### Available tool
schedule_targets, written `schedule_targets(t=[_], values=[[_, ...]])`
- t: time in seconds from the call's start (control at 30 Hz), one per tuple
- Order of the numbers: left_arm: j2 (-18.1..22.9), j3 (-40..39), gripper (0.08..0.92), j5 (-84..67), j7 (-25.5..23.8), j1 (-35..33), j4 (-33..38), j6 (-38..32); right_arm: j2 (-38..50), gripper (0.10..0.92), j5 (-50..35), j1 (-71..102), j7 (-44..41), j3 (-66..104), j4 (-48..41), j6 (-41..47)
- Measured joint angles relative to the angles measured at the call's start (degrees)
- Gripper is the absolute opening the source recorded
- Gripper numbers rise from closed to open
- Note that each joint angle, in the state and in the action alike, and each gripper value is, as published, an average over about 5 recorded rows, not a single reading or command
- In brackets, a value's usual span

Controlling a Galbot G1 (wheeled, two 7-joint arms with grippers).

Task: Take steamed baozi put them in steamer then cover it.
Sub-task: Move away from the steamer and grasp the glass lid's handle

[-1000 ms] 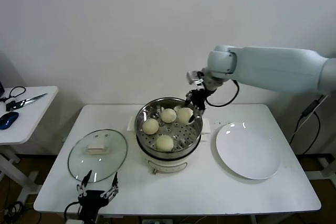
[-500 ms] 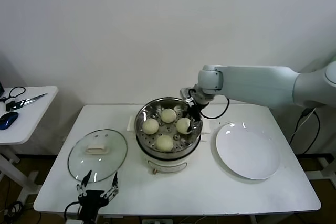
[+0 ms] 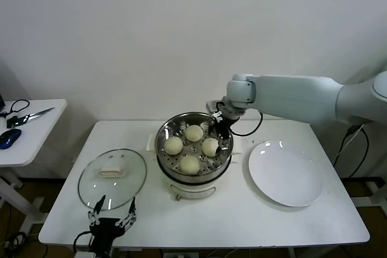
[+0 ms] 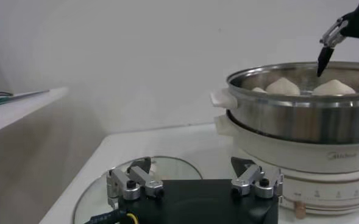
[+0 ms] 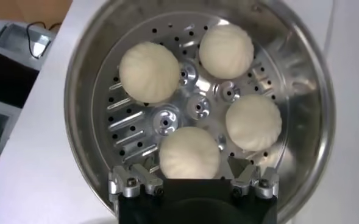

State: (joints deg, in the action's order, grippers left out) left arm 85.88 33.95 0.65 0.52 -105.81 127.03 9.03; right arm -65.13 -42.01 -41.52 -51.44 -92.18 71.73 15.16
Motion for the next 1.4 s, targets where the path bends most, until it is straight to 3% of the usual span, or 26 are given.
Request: schedule_targets(t=[0.2,0.47,0.77,1.07,1.4], values=[[-0.1,0.1,0.823,-0.1,0.4,0.3,0.3,0.7,5.1,0.823,-4.6,1.3,4.2,7.5,2.8,1.3],[-0.9,-0.2,0.823,-0.4,0.9,1.3,-0.1,1.0,13.4,0.823,-7.9,10.4,21.0,24.9,5.1,2.1],[-2.2,0.2,0.823,-0.2,1.2,3.4,-1.9,-0.4,24.3,0.823,-5.2,30.0,36.0,49.1,7.7,-1.8],[-3.5,0.4,0.823,0.9,1.2,5.9,-3.6,-2.0,30.7,0.823,-0.5,61.4,41.2,80.6,11.4,-10.2],[-5.2,1.4,0.823,2.8,1.9,8.1,-6.0,-4.8,24.0,0.823,4.1,95.3,42.1,111.8,15.4,-21.8]])
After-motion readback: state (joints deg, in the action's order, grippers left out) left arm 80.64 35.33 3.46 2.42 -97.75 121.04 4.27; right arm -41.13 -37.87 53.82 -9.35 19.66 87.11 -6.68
